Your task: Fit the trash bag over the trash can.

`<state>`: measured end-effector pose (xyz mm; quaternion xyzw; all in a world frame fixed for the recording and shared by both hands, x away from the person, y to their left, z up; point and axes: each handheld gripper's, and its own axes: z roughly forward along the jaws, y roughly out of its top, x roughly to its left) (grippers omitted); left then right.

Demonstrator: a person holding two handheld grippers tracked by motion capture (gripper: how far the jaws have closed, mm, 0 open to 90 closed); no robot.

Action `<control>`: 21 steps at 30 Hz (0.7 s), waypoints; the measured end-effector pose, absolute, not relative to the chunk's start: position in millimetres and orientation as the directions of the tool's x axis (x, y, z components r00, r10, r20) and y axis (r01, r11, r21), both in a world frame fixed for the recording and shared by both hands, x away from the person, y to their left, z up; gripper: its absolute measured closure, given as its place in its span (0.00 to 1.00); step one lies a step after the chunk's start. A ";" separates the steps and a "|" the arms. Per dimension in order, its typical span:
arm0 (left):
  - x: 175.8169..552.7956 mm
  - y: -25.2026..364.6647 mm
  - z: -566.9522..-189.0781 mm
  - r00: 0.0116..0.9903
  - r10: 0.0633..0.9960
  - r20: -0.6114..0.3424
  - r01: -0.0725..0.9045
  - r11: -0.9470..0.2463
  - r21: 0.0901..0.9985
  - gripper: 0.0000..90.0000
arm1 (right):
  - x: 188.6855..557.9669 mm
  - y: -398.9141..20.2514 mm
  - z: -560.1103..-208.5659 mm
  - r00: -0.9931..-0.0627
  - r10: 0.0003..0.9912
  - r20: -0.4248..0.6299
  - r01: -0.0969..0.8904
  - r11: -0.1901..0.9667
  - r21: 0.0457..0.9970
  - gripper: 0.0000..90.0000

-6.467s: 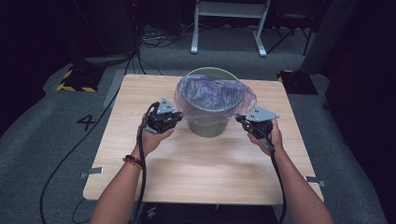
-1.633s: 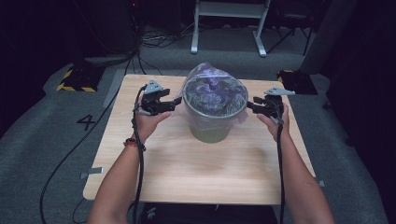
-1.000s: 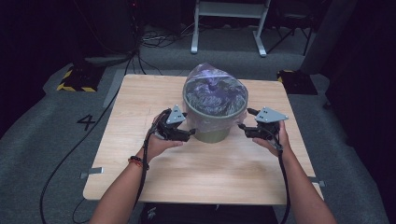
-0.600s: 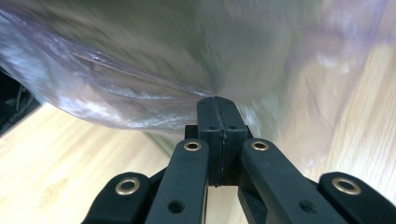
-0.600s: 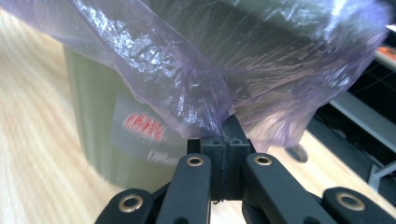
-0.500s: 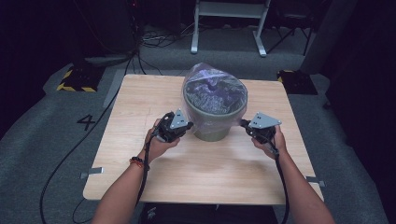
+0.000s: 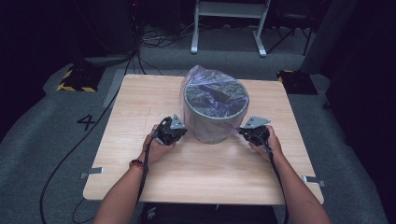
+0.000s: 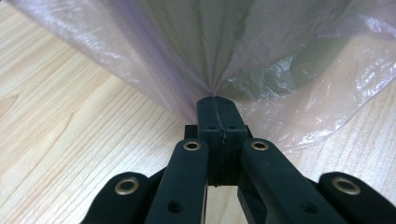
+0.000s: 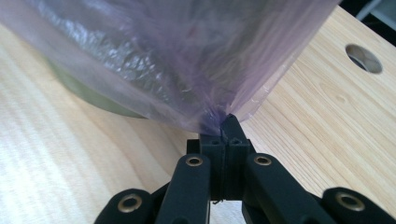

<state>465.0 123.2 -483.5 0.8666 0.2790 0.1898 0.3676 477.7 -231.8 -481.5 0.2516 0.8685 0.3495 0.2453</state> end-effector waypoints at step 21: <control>436.2 162.5 -451.6 0.779 0.626 0.035 0.295 -0.416 0.860 0.31 | 467.8 -286.9 -449.1 -0.777 0.626 -0.057 0.273 0.419 0.866 0.44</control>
